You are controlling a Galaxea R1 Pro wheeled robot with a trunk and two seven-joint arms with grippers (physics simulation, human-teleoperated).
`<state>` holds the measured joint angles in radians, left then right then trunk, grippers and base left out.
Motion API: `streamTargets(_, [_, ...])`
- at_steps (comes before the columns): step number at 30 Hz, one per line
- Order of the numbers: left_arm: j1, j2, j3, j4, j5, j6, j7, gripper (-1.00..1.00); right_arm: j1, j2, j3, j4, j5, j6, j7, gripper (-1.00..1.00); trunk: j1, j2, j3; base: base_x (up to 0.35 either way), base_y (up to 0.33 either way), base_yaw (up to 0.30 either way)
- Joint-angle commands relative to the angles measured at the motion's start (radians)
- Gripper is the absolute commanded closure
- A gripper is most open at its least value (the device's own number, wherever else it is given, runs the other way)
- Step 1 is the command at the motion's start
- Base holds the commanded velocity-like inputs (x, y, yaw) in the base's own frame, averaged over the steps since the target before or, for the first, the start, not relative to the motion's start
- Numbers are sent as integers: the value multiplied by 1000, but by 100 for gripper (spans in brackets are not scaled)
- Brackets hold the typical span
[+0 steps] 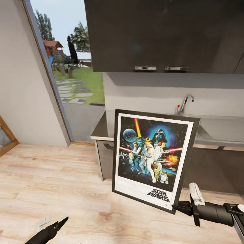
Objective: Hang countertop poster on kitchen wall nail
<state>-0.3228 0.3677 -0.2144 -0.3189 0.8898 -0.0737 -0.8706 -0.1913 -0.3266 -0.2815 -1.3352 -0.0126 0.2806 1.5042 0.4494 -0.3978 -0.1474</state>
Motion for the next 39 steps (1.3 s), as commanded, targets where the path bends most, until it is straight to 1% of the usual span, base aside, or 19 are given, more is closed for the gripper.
streamTargets(1, [-2, 1, -8, 1, 6, -8, -1, -100, 0, 0, -1, -1, -1, 13, 5, 100, 1, -2, -2, 0, 296, 287])
streamTargets(12, [-2, 2, -8, 1, 6, -8, -1, -100, 0, 0, -1, -1, -2, 14, 5, 100, 1, -2, -2, 46, 295, 263])
streamTargets(30, [-2, 2, -8, 1, 6, -8, -1, -100, 0, 3, -1, -1, -2, 13, 5, 100, 1, -2, -2, 181, 278, 25])
streamTargets(34, [-1, 2, -8, 1, 6, -8, -1, -100, 0, 14, -1, -1, -1, 11, 5, 100, 1, -2, -2, 189, 276, 189])
streamTargets(39, [-2, 2, -7, 1, 6, -7, -1, -100, 0, 17, -1, -1, -1, 10, 5, 100, 1, -2, -2, 189, 277, 274])
